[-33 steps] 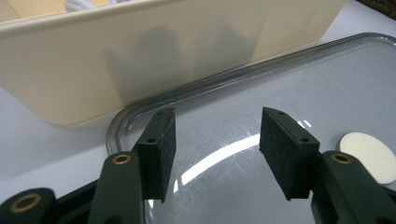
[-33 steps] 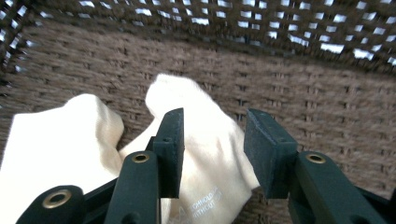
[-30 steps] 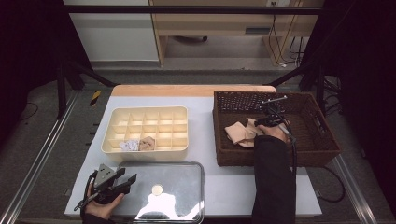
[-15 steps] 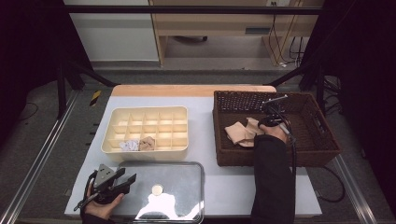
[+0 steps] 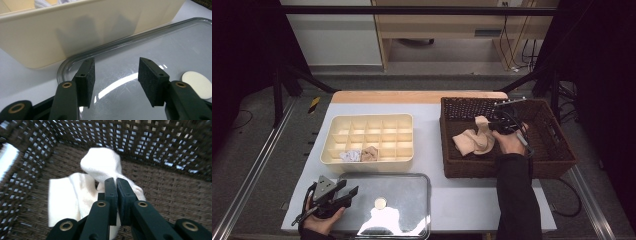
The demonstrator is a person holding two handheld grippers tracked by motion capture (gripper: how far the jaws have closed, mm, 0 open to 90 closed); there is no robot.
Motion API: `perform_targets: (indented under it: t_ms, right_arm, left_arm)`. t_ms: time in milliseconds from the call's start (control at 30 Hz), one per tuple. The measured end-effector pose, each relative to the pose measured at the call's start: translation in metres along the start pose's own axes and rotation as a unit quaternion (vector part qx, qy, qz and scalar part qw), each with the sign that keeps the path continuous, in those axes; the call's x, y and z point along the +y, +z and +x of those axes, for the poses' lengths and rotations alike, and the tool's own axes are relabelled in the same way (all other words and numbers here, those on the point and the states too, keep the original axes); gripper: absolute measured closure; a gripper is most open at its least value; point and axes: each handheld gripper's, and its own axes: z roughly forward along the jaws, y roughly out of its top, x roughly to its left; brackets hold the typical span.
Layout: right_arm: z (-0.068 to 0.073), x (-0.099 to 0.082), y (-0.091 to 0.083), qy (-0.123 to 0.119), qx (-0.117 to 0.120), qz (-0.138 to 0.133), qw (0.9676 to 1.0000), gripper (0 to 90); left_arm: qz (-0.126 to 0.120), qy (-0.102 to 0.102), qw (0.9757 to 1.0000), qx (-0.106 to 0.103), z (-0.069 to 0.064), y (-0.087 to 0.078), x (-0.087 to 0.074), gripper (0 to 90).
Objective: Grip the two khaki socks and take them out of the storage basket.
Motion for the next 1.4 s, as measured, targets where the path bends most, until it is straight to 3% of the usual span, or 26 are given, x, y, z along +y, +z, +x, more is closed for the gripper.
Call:
perform_targets:
  t_ms: [367,633,900,1167,1400]
  right_arm:
    - [0.012,0.009,-0.043,-0.014,0.015,-0.074,0.9971,88.0]
    - [0.011,0.013,-0.074,-0.019,0.014,-0.125,0.9918,88.1]
    - [0.013,0.009,-0.094,-0.02,0.034,-0.153,0.9875,88.1]
    - [0.024,0.003,-0.113,-0.033,0.062,-0.185,0.9803,88.1]
    - [0.043,-0.003,-0.133,-0.06,0.09,-0.204,0.9729,88.1]
  left_arm:
    - [-0.001,-0.001,1.0,0.0,0.0,0.0,0.0,47.7]
    - [-0.001,-0.003,1.0,-0.001,0.0,-0.001,0.0,47.6]
    - [-0.001,-0.004,1.0,-0.001,-0.001,0.0,0.0,47.4]
    - [-0.002,-0.004,1.0,-0.001,-0.001,0.0,0.001,47.4]
    - [-0.002,-0.005,1.0,-0.001,-0.001,0.0,0.001,47.3]
